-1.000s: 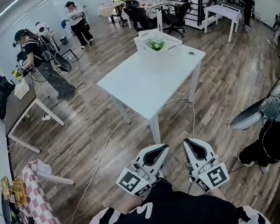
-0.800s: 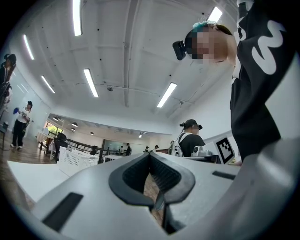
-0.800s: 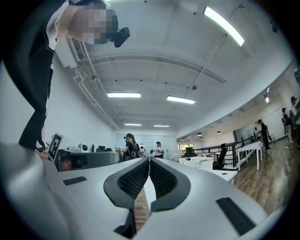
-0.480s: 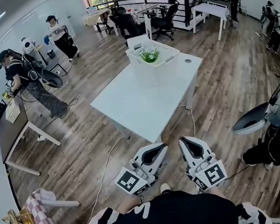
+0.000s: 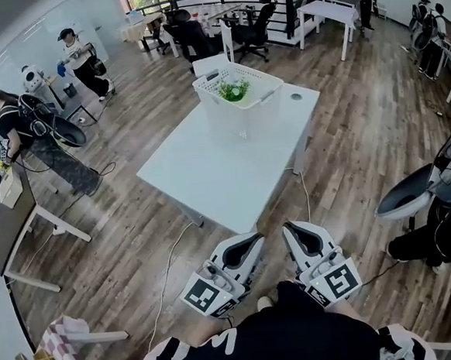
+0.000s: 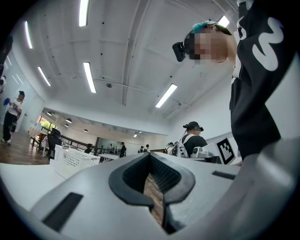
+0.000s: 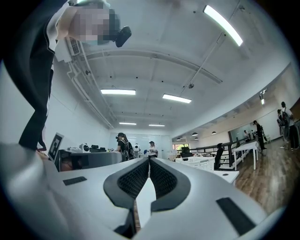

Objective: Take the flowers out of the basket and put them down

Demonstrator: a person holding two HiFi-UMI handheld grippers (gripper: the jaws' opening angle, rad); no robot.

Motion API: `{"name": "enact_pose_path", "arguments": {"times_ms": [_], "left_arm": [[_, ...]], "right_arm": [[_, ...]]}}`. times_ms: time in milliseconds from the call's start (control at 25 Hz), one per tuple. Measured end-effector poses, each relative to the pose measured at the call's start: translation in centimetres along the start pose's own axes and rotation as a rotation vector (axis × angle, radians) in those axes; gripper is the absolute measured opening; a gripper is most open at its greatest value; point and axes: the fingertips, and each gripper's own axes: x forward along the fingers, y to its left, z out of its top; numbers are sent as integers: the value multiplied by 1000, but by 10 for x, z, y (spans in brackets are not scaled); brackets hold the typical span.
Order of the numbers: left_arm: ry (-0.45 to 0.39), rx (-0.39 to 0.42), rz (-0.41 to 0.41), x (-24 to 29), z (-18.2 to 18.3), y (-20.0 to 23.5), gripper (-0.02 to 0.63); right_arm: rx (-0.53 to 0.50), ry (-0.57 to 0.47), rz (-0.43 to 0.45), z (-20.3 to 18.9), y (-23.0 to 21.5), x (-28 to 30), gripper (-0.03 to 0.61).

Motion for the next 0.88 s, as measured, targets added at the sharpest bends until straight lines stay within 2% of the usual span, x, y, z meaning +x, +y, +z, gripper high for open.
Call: {"name": "enact_pose_path", "arguments": {"times_ms": [480, 880], "left_arm": [[-9, 12, -1, 36, -2, 43, 5], [-21, 40, 28, 95, -3, 133, 5]], "right_arm": [[-6, -12, 5, -5, -37, 38, 23], [-6, -31, 48, -17, -104, 122, 23]]}}
